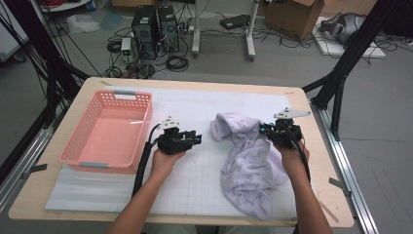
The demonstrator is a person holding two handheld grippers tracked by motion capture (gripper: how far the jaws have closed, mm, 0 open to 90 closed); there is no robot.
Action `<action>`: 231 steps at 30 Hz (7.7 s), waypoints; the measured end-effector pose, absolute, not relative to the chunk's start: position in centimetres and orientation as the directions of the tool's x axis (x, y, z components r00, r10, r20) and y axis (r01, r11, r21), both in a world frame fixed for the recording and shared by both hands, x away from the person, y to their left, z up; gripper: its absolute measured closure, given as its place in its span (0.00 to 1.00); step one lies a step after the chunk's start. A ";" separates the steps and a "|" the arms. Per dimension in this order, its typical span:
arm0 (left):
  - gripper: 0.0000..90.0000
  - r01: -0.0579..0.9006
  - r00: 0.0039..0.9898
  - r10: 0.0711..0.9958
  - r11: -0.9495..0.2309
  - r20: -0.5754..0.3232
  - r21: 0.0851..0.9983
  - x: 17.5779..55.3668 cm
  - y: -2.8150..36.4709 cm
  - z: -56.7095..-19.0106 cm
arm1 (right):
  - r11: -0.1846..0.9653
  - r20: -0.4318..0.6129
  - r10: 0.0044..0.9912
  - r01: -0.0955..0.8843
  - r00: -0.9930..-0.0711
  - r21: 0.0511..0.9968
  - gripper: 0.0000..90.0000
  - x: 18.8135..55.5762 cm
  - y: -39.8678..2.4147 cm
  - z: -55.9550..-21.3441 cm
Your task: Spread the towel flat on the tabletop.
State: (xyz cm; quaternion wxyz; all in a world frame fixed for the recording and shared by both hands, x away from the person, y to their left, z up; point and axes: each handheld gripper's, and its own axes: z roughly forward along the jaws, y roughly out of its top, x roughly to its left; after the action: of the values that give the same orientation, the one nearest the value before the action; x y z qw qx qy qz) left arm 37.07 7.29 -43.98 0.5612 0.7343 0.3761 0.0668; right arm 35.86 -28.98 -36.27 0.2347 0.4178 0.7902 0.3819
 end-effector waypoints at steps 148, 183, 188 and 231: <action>0.57 0.452 0.713 0.661 -0.176 -0.236 0.875 33.0 9.3 -43.5 | 0.435 -0.081 0.826 0.538 -0.558 0.722 0.78 21.3 -36.1 -41.7; 0.55 0.419 0.725 0.662 -0.205 -0.190 0.884 31.9 9.9 -44.6 | 0.386 0.016 0.719 0.419 -0.695 0.822 0.97 34.7 -25.6 -38.8; 0.55 0.428 0.724 0.658 -0.195 -0.206 0.883 32.0 9.8 -44.7 | 0.319 0.009 0.798 0.436 -0.602 0.842 0.97 33.1 -30.9 -37.2; 0.83 0.402 0.876 0.452 -0.491 -0.168 0.773 33.9 -6.4 -44.5 | 0.305 -0.107 0.907 0.461 -0.406 0.833 0.68 30.0 -34.5 -38.7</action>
State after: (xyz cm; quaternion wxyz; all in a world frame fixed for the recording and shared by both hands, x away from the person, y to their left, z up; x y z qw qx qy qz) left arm 33.94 -6.37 -44.52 0.4397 0.8629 0.2473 0.0287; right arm 30.02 -34.54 -38.74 0.2984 0.4558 0.7506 0.3739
